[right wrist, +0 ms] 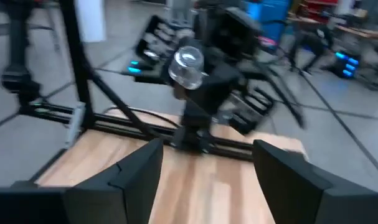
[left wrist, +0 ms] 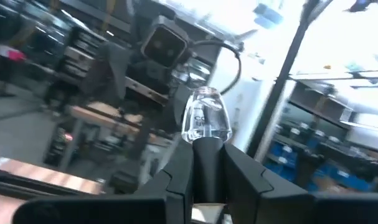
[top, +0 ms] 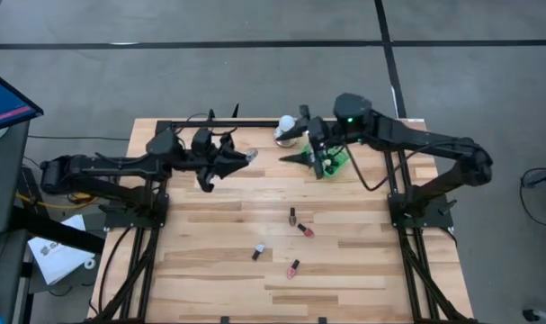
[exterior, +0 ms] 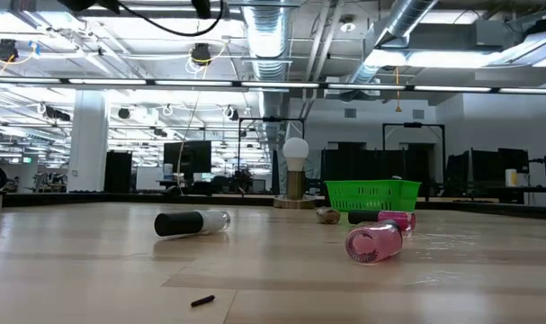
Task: Pick & Place Nail Polish
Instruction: Put the transparent nail polish bottle into the green bin
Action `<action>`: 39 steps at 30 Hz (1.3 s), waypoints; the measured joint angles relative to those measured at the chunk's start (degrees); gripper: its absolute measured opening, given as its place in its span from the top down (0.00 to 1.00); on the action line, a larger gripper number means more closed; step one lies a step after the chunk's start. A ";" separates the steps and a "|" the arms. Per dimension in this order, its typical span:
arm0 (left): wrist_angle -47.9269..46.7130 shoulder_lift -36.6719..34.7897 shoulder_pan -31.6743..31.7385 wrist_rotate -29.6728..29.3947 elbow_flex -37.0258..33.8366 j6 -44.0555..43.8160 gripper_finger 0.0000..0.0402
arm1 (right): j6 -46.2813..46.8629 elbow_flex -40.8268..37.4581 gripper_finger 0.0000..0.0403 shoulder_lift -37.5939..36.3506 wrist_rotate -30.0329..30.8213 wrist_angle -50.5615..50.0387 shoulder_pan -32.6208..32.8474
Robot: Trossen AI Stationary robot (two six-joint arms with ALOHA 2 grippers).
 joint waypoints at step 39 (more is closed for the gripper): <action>5.56 13.89 -0.70 9.90 8.10 -6.43 0.86 | -2.67 0.07 0.41 3.25 -6.78 11.06 4.16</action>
